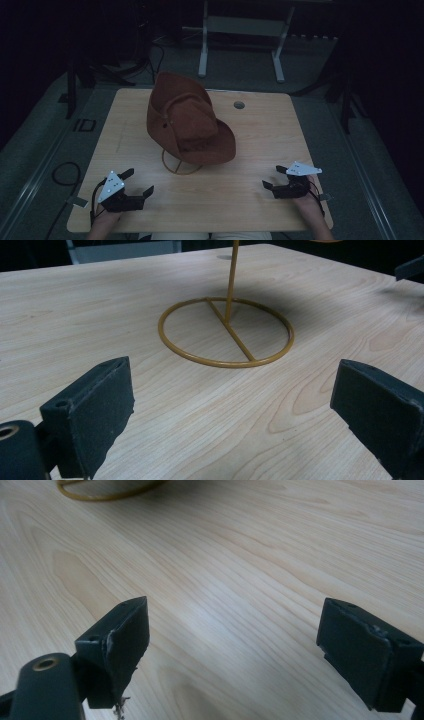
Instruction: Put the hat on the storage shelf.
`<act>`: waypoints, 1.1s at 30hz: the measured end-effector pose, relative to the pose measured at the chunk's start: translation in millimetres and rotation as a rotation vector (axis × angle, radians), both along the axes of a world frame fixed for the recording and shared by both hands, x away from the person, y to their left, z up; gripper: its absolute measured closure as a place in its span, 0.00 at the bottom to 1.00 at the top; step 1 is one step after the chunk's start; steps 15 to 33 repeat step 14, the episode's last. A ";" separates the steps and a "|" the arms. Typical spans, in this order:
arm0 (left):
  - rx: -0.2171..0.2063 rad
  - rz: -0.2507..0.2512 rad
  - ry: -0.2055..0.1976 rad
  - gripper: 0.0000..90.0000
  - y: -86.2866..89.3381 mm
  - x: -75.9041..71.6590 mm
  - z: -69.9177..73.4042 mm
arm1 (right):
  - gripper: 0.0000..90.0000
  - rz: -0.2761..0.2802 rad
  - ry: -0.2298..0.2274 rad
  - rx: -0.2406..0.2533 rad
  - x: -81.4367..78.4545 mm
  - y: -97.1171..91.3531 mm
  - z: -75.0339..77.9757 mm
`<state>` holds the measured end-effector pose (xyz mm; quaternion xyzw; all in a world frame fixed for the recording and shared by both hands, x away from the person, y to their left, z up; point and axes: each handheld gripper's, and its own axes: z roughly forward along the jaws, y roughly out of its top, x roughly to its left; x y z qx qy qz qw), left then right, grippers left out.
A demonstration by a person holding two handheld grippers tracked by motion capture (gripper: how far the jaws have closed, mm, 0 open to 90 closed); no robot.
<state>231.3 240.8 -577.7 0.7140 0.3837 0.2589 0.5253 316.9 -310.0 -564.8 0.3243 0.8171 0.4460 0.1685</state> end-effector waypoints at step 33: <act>0.004 0.005 0.001 0.05 0.7 -0.5 -0.4 | 0.15 -0.040 -0.007 -0.014 -0.3 -8.7 -2.9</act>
